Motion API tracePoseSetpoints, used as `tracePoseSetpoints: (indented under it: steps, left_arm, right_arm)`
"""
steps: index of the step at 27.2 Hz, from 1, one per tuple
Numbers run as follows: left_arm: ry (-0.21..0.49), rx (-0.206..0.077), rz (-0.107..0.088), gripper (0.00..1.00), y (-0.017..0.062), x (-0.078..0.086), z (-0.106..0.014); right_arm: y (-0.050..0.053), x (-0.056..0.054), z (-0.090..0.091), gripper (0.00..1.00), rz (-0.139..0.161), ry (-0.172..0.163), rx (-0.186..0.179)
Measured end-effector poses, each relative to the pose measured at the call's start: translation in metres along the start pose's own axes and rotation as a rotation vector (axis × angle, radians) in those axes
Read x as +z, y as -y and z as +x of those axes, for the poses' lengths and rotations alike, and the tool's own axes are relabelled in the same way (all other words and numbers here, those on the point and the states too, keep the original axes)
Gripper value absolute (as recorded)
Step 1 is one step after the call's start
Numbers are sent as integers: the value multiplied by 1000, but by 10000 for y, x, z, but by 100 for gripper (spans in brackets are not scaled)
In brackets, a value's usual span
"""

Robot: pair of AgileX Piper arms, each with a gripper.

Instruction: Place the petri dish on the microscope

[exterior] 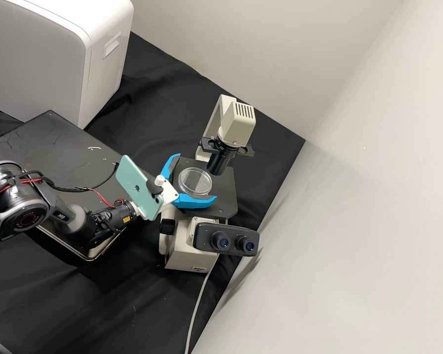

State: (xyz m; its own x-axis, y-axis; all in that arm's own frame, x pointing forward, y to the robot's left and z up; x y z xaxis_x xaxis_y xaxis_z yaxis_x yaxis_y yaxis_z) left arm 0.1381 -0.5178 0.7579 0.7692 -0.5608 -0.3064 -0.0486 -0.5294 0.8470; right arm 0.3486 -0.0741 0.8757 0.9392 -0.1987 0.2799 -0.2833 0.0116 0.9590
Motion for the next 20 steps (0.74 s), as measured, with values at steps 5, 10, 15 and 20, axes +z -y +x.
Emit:
tracePoseSetpoints:
  steps: [5,10,15,20]
  left_arm:
    - [-1,66,-16,100,-108,12,-39]
    - [-10,72,-29,100,-113,3,-39]
    - [-9,72,-29,100,-113,3,-39]
    - [-9,72,-29,100,-113,3,-39]
  right_arm:
    - [29,-26,-138,100,4,9,8]
    - [65,-20,-263,100,18,-13,36]
    - [63,7,-353,100,118,-27,51]
    - [2,-9,-405,100,172,-38,55]
